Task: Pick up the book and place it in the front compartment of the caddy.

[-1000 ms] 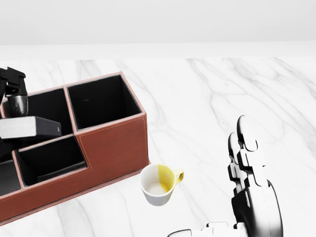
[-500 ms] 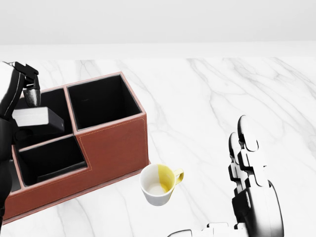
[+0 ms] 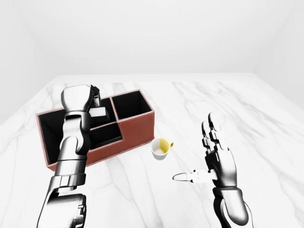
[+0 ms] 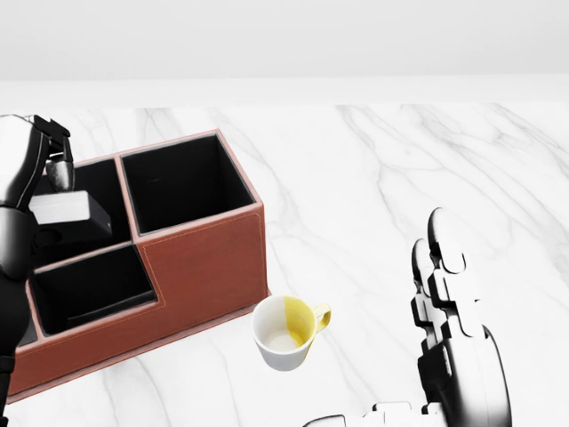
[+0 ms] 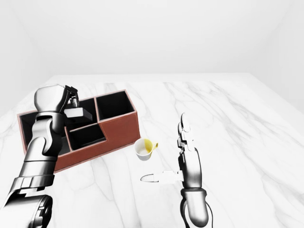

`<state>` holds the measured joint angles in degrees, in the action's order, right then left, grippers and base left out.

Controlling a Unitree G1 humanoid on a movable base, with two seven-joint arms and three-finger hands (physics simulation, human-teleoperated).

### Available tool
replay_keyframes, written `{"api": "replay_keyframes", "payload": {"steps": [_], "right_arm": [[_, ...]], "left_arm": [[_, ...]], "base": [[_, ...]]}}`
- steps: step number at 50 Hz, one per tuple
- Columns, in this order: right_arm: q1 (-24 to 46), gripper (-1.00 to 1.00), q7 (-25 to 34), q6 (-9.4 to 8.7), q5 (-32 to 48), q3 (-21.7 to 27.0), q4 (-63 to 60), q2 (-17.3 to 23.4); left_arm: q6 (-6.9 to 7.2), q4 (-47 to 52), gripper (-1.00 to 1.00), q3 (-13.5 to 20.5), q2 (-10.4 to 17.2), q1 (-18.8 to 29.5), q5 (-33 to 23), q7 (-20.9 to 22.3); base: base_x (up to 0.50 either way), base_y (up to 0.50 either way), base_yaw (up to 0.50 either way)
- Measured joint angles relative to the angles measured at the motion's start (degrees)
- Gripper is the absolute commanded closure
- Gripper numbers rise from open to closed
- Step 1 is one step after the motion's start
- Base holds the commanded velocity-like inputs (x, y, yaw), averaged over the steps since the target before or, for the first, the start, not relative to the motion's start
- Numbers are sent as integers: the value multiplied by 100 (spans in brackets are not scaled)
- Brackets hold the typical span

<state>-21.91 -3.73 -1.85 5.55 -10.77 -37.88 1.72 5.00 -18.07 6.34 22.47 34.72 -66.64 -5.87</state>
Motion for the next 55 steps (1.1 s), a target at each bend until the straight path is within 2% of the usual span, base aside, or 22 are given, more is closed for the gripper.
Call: {"api": "replay_keyframes", "payload": {"steps": [7,23,34,44,55], "right_arm": [[8,-100,6,5,-3,2,16,1],[71,-100,23,18,5,6,115,-5],[74,-100,23,54,20,0,139,-9],[75,-100,13,58,39,-23,136,-7],[66,-100,3,66,52,-54,126,0]], "left_arm": [[0,-401,100,-46,-14,171,94,-205],[0,-2308,100,-251,20,1049,744,-1053],[0,-3150,100,-414,30,1341,993,-1457],[0,-3705,100,-542,14,1500,1009,-1890],[0,-4118,100,-714,-125,1577,679,-2399]], "base": [[0,0,0],[0,0,0],[0,0,0],[0,0,0],[0,0,0]]}}
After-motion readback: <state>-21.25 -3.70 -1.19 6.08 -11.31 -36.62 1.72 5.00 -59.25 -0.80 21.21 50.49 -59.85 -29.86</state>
